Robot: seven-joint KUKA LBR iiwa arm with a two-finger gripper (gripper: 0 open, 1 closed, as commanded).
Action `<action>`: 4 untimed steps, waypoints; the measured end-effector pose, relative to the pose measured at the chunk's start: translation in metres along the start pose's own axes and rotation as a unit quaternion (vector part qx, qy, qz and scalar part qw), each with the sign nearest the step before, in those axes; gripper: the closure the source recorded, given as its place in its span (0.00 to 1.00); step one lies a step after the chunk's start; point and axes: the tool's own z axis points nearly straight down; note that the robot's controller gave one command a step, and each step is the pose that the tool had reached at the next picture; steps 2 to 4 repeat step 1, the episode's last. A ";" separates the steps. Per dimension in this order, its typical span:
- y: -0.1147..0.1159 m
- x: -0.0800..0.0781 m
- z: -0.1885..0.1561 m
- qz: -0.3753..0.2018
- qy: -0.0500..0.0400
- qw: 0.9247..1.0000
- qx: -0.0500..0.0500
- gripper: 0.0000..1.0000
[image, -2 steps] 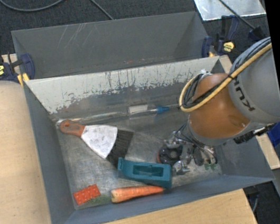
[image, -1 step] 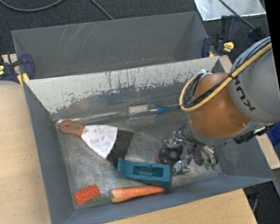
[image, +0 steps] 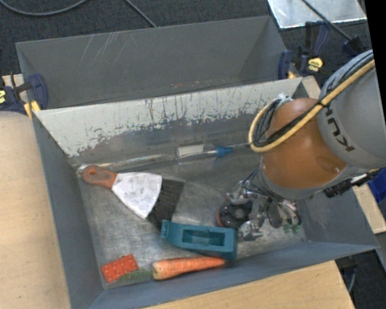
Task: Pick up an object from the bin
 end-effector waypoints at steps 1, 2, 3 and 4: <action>0.000 0.000 -0.007 0.000 0.002 1.000 -0.001 1.00; 0.000 0.000 -0.007 0.000 0.002 1.000 -0.001 1.00; 0.000 0.000 -0.007 0.000 0.002 1.000 -0.001 1.00; 0.000 0.000 -0.007 0.000 0.002 1.000 -0.001 1.00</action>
Offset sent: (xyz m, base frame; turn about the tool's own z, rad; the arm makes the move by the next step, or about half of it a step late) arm 0.0001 0.0000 0.1030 0.0000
